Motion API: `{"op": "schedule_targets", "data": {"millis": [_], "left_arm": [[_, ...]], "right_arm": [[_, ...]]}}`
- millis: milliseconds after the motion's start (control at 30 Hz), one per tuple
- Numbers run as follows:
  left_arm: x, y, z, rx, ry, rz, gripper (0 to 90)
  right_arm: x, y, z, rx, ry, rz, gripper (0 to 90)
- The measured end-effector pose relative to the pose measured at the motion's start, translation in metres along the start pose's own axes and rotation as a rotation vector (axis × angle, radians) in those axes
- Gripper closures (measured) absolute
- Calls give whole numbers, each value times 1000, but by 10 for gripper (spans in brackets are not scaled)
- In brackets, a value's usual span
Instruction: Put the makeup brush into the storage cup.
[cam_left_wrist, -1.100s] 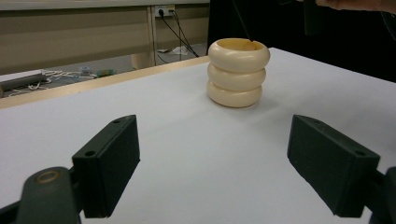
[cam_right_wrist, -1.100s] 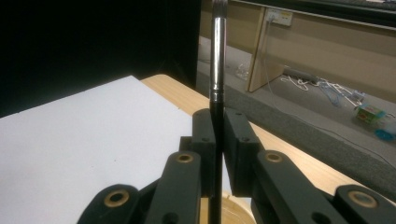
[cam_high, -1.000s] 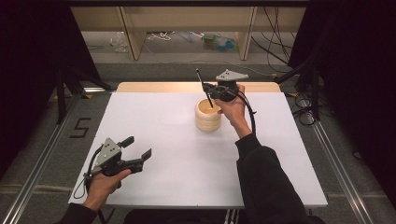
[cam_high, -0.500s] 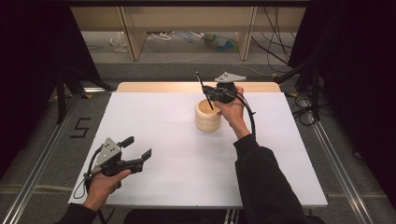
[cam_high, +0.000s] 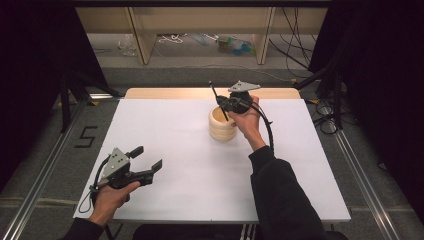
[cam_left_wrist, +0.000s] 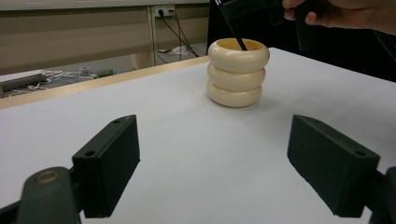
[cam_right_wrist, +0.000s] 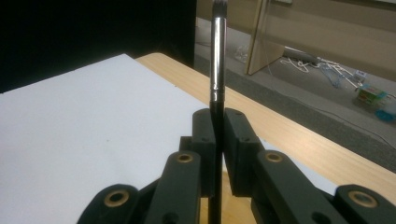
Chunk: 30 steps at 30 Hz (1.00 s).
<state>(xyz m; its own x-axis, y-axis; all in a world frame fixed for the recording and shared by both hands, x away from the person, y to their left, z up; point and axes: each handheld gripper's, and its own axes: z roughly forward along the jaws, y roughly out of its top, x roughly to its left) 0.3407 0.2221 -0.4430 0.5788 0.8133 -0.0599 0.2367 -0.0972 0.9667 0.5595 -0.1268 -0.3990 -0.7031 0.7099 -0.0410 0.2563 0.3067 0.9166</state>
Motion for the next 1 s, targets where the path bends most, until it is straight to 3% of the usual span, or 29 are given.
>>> {"op": "schedule_targets", "data": {"millis": [233, 567, 733, 1000], "left_arm": [[0, 0, 0, 2, 1, 1, 170], [0, 0, 1, 4, 0, 3, 170], [0, 0, 1, 3, 1, 0, 170], [0, -1, 1, 4, 2, 1, 170]], "right_arm": [[1, -7, 0, 29, 3, 4, 842], [7, -9, -1, 76, -19, -43, 842], [5, -10, -3, 89, -26, -28, 833], [4, -6, -12, 81, -52, 7, 571]]}}
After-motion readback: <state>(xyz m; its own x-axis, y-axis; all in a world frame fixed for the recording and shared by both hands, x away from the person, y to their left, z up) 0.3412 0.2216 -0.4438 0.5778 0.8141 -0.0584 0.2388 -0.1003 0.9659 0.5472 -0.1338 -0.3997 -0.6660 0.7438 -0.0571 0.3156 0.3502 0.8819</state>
